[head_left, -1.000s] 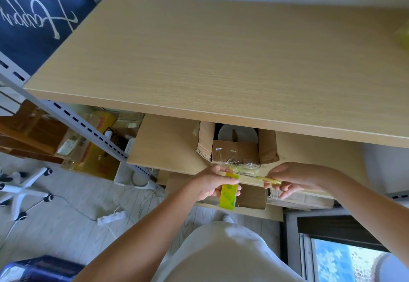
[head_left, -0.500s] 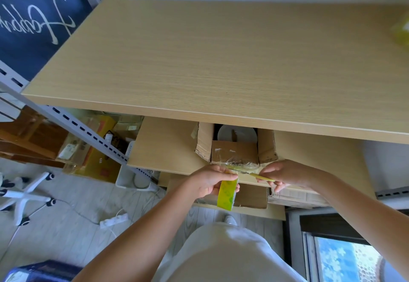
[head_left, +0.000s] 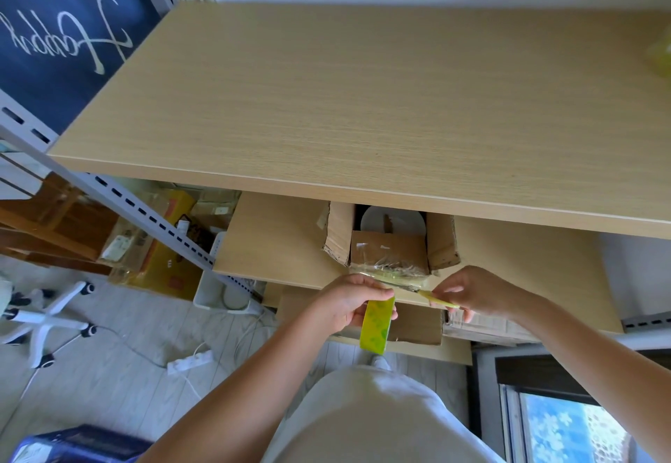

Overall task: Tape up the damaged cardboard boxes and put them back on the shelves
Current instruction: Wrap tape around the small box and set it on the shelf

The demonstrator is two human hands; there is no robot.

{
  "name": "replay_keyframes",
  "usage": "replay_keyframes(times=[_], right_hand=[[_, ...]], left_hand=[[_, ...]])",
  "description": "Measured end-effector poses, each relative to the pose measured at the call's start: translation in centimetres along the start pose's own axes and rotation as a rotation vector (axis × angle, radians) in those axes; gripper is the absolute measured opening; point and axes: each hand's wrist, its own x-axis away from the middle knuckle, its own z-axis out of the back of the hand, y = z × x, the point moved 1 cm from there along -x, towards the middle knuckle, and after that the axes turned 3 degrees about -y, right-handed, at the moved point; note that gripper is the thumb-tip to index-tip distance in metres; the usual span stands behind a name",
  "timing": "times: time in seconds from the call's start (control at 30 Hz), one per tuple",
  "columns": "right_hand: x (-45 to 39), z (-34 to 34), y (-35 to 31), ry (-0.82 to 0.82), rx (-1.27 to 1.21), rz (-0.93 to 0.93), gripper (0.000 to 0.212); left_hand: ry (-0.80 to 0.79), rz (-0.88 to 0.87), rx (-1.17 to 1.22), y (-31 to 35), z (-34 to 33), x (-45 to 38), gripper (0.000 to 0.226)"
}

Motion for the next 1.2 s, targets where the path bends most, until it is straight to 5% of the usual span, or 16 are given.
replay_keyframes(times=[0.23,0.4,0.57,0.77,0.97,1.2], right_hand=[[1.1,-1.8,1.3,-0.067,0.083,0.045,0.006],[2.4,-3.3,0.7,-0.146,0.158,0.026,0.049],[4.2,-3.0,2.0,-0.063,0.016,-0.082,0.031],[6.5,0.7,7.9,0.155,0.464,-0.198,0.023],[5.4,2.9,10.6,0.710,0.387,-0.414,0.031],[1.8,0.9,7.9,0.790,0.150,-0.512,0.025]], left_hand=[[0.002,0.026,-0.044,-2.0,-0.2,0.8,0.021],[-0.014,-0.009,-0.080,-2.7,-0.3,1.4,0.034],[0.019,-0.054,-0.079,-3.0,0.4,2.0,0.026],[0.080,-0.101,-0.031,-3.1,1.6,2.8,0.030],[0.125,-0.136,0.001,-2.8,1.4,3.0,0.032],[0.158,-0.134,0.028,-2.2,1.8,3.5,0.032]])
